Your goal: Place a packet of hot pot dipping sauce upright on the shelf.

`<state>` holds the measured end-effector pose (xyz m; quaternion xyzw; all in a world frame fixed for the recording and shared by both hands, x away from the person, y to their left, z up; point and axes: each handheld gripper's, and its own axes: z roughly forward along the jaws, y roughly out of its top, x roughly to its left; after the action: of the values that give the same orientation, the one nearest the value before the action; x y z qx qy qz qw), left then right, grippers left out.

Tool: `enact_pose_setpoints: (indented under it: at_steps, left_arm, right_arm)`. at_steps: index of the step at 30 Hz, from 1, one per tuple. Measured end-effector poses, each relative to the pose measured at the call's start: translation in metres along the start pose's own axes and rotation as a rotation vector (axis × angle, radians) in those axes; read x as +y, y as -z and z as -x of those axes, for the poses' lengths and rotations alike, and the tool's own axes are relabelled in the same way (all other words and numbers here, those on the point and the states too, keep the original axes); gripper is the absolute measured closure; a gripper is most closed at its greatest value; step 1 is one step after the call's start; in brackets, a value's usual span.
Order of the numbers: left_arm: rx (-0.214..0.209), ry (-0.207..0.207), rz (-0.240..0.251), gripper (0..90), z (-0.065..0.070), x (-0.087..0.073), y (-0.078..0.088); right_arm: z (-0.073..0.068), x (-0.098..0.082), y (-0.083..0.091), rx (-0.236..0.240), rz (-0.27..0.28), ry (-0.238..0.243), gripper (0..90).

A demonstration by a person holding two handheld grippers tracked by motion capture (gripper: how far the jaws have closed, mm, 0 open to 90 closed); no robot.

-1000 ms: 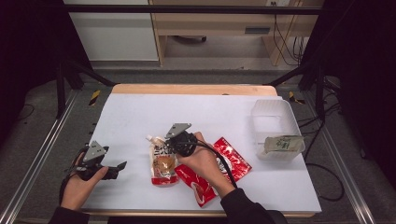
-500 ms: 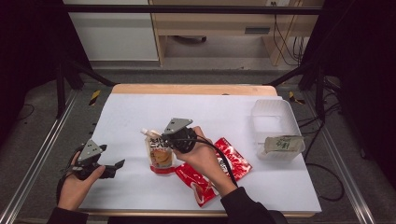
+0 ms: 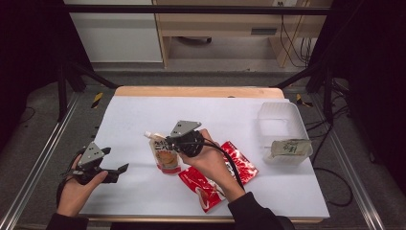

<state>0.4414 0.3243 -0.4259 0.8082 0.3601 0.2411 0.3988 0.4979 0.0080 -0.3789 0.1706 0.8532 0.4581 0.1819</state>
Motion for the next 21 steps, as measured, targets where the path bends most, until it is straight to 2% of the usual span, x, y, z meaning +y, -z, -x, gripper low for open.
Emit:
enact_pose_setpoints:
  at_steps: [13,21]
  left_arm:
    - [-0.057,-0.054,-0.026,10.6,0.001,0.025,0.003]
    - [-0.079,-0.096,-0.037,11.6,0.004,0.047,0.003]
  right_arm:
    - [0.000,0.005,0.007,0.000,0.018,0.017,89.8]
    - [-0.002,0.008,0.010,0.016,0.030,0.028,89.8]
